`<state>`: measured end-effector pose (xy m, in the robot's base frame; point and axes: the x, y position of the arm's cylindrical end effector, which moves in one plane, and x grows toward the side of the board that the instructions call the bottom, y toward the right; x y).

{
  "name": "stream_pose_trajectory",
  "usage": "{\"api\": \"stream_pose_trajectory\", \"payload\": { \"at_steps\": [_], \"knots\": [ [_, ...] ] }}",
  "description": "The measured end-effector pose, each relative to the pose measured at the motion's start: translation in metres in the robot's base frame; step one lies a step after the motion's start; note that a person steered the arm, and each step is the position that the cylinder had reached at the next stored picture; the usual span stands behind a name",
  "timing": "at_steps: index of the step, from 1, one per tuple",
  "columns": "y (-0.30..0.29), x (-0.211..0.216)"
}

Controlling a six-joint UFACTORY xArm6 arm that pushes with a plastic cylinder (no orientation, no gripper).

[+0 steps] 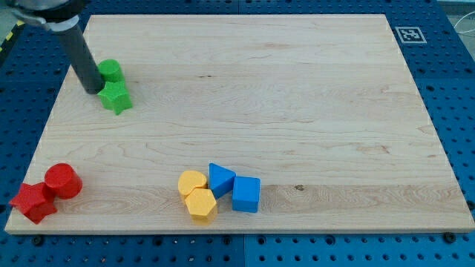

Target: Move the green star along with the green circle up and left a bit

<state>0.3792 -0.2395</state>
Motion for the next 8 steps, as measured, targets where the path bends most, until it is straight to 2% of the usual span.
{"api": "stream_pose_trajectory", "payload": {
  "at_steps": [1,3,5,7,8],
  "knots": [
    [0.0,-0.012],
    [-0.037,0.043],
    [0.045,0.045],
    [0.056,0.047],
    [0.072,0.071]
  ]
}}
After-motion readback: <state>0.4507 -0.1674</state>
